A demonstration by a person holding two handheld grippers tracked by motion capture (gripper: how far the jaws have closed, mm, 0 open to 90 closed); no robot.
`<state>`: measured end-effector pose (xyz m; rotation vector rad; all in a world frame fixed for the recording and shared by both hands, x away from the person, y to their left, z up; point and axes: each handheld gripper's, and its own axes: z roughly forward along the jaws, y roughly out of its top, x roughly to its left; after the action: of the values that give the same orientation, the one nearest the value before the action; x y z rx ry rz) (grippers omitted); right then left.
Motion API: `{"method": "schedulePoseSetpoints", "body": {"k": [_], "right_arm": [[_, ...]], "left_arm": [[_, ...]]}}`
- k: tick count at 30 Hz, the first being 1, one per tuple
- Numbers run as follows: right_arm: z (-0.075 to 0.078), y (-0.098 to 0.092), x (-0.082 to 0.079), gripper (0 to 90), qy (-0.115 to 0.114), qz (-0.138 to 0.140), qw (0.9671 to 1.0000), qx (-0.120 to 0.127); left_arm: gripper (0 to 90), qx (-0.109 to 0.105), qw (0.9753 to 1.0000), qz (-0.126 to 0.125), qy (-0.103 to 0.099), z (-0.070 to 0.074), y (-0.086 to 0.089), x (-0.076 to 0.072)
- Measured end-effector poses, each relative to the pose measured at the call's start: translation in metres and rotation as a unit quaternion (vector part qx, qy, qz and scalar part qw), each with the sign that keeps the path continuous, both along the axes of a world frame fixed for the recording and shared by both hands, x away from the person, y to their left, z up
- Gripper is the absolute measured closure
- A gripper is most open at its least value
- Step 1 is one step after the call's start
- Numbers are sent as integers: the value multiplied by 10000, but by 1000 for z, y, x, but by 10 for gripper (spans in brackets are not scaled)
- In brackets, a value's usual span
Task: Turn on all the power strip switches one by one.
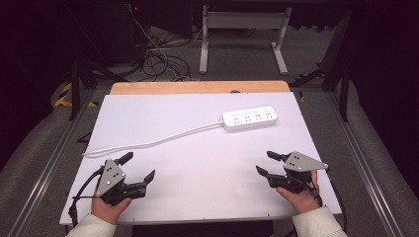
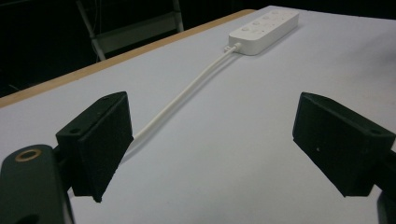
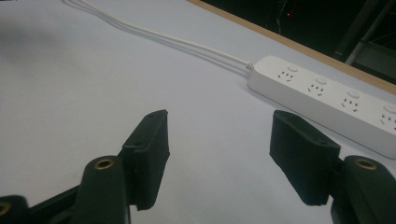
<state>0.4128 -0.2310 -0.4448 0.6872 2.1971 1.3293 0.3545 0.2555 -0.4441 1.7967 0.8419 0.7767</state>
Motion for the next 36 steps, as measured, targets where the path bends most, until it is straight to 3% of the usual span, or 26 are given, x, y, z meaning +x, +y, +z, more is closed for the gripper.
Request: {"method": "schedulePoseSetpoints", "body": {"k": [7, 10, 16, 25, 31, 32, 36], "right_arm": [[0, 0, -1, 380, -23, 22, 10000, -49], [0, 1, -1, 394, 37, 64, 9999, -82], [3, 1, 1, 399, 61, 40, 9999, -114], [10, 5, 7, 442, 278, 200, 9993, -174], [19, 6, 13, 485, 378, 180, 9989, -211], [23, 8, 17, 513, 485, 260, 9982, -250], [31, 15, 22, 535, 456, 261, 9976, -456]], "left_arm": [[127, -112, 9999, 16, -21, 2, 1, -2], [131, 24, 9999, 132, -44, 1, 0, -2], [136, 49, 9999, 144, -56, 1, 1, -3], [141, 82, 9998, 166, -43, 1, 0, -3], [142, 144, 9997, 170, -57, 1, 0, -3], [142, 120, 9998, 173, -41, 1, 0, -3], [145, 175, 9997, 165, -48, 1, 0, -4]]}}
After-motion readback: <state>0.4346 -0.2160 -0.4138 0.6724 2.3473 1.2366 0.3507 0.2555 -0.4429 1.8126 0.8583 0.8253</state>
